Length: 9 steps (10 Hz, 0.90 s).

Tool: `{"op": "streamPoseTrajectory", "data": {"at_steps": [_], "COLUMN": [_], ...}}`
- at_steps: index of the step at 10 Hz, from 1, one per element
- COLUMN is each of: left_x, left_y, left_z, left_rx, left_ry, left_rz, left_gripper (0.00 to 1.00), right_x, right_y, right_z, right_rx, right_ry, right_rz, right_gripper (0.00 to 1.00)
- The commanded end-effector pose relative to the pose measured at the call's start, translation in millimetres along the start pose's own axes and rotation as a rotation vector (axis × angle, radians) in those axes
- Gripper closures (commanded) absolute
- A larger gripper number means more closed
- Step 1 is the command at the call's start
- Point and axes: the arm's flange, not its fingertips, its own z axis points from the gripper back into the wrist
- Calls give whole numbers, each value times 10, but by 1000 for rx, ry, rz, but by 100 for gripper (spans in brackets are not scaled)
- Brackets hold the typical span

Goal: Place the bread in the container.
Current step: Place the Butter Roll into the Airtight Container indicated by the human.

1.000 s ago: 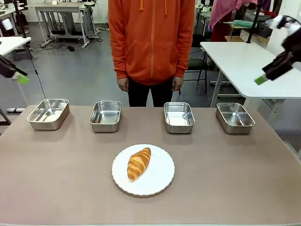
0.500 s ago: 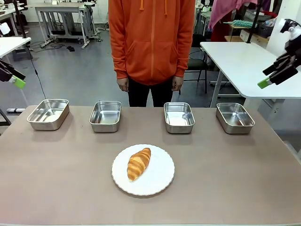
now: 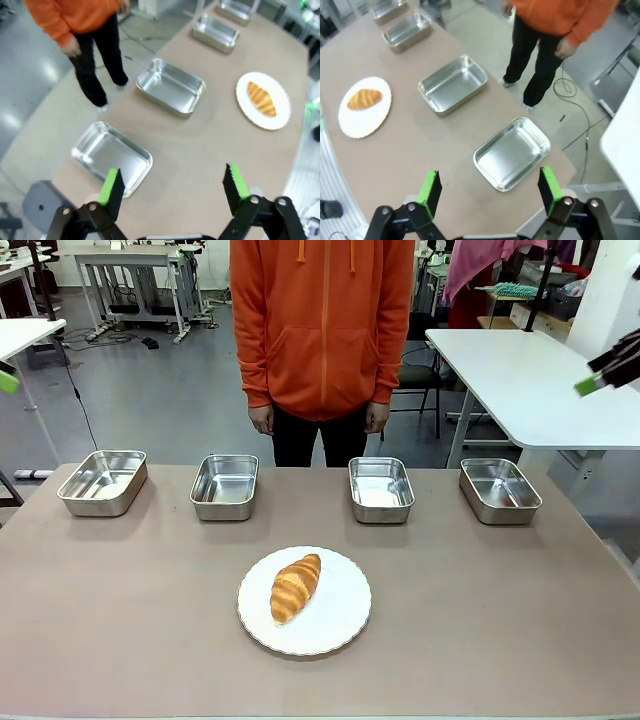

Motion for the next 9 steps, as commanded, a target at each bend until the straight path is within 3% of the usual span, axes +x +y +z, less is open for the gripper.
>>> {"op": "streamPoseTrajectory", "data": {"at_steps": [1,4,9], "left_x": [11,-6,16], "left_y": [42,75,19], "left_z": [126,285,214], "left_rx": [6,42,62], "left_ry": [-125,-233,-221], "left_rz": [0,65,96], "left_gripper": [0,0,0], "right_x": [-8,-56,-106], "right_y": [-227,-383,-497], "right_z": [134,361,405], "right_rx": [15,-1,8], "right_ry": [-90,-152,-174], "right_rz": [-11,-54,-87], "right_gripper": [0,0,0]}}
